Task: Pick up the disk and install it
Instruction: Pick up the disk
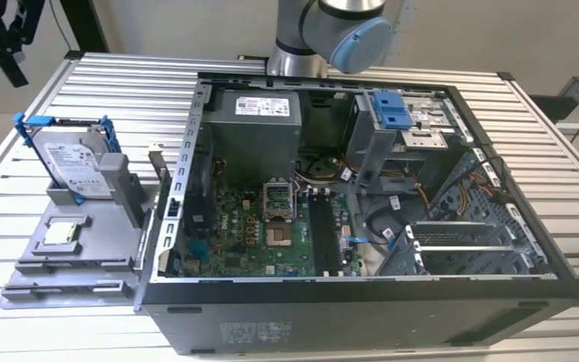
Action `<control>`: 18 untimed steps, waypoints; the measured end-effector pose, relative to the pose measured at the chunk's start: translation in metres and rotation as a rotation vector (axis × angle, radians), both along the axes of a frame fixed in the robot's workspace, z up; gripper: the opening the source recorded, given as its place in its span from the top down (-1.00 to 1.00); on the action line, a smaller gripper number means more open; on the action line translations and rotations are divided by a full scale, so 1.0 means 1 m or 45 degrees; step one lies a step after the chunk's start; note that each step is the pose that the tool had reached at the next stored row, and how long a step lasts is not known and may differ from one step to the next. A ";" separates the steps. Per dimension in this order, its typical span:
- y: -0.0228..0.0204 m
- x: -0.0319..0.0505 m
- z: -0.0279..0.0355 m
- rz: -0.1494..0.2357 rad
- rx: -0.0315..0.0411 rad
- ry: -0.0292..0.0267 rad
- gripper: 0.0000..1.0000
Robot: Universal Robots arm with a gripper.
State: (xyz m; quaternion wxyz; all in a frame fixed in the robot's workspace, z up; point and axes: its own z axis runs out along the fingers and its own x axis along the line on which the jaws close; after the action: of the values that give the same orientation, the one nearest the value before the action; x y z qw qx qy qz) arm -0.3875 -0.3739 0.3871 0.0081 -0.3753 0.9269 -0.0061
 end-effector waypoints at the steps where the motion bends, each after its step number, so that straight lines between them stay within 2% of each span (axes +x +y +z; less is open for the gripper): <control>1: 0.0000 0.0000 -0.0001 0.010 -0.0029 -0.0135 1.00; 3: 0.0000 0.0001 -0.0002 0.034 -0.0078 -0.0345 1.00; 5: -0.0001 0.0001 -0.0003 0.058 -0.0096 -0.0502 1.00; 6: -0.0001 0.0002 -0.0003 0.064 -0.0096 -0.0532 1.00; 9: 0.0000 0.0001 -0.0003 0.070 -0.0101 -0.0533 1.00; 10: 0.0000 0.0000 -0.0003 0.070 -0.0128 -0.0554 1.00; 11: 0.0000 -0.0001 -0.0003 0.074 -0.0150 -0.0676 1.00; 12: 0.0000 0.0000 -0.0005 0.081 -0.0167 -0.0882 1.00; 13: 0.0000 0.0001 -0.0007 0.089 -0.0177 -0.1040 1.00; 14: -0.0001 0.0001 -0.0011 0.104 -0.0176 -0.1094 1.00; 18: 0.0000 0.0000 -0.0019 0.189 -0.0157 -0.1102 1.00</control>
State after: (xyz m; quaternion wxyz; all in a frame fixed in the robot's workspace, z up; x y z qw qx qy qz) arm -0.3875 -0.3739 0.3852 0.0462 -0.4422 0.8953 -0.0274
